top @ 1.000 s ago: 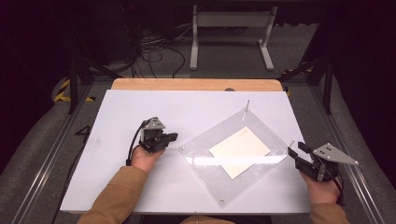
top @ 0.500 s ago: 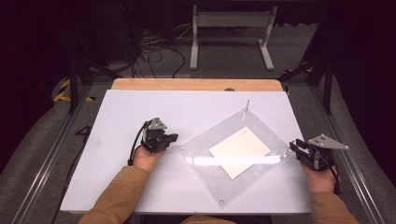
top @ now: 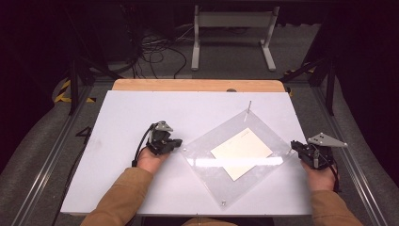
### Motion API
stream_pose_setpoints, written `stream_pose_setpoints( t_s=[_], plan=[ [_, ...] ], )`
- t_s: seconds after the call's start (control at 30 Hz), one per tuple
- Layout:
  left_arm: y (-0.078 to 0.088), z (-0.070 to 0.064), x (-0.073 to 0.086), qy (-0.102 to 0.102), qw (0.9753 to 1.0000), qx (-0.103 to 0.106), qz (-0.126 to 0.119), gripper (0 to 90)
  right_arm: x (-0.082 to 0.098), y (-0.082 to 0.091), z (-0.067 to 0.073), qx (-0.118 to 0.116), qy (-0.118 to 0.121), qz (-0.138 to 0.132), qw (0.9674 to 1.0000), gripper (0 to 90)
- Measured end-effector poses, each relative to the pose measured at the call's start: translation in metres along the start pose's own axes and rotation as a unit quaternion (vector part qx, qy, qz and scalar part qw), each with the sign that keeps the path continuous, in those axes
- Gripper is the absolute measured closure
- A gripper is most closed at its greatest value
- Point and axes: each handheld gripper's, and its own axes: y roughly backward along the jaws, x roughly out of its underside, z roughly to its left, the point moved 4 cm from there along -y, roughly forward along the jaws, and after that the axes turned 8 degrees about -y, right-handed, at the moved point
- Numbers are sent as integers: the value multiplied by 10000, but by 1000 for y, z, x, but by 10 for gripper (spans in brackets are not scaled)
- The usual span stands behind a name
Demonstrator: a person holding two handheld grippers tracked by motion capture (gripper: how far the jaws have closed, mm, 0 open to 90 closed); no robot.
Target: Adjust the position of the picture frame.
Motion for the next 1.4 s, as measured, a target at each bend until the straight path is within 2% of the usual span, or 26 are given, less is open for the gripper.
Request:
stream_pose_setpoints(
  t_s=[0.07,0.1,0.3,0.4,0.6,0.7,0.77,0.9,0.97,1.03,1.07,1.17,1.37,1.4],
  plan=[
    [0,-1,-1,-18,9999,93,46,897,-1,0,1,18,-2,17,10000,842],
    [-1,-3,-1,43,9999,114,57,897,-1,0,0,13,-15,22,10000,843],
    [0,-2,-1,73,9998,165,37,898,-13,-4,1,88,50,14,9999,847],
    [1,-2,0,19,9999,155,43,898,-23,-8,0,118,81,-48,9999,848],
    [5,-7,5,59,9997,237,80,899,-54,-12,4,148,380,-193,9990,849],
    [8,-11,8,-37,9997,210,127,899,-69,-15,7,123,537,-295,9980,848],
    [11,-15,11,-78,9996,211,169,899,-78,-17,9,47,650,-366,9972,849],
    [17,-21,17,-74,9992,324,212,899,-90,-25,9,-145,516,-417,9977,849],
    [20,-24,21,-123,9988,387,255,899,-95,-31,10,-200,541,-425,9974,848],
    [22,-27,23,-66,9988,412,249,899,-100,-38,13,-226,590,-431,9971,848],
    [24,-28,25,-109,9986,435,288,899,-102,-40,13,-245,585,-452,9970,849],
    [28,-34,29,-63,9983,476,320,899,-109,-51,14,-394,529,-455,9968,848],
    [35,-43,37,-5,9970,660,403,899,-123,-70,27,-481,685,-476,9954,847],
    [37,-46,38,-45,9966,690,444,899,-125,-72,28,-507,718,-477,9950,848]
  ],
)
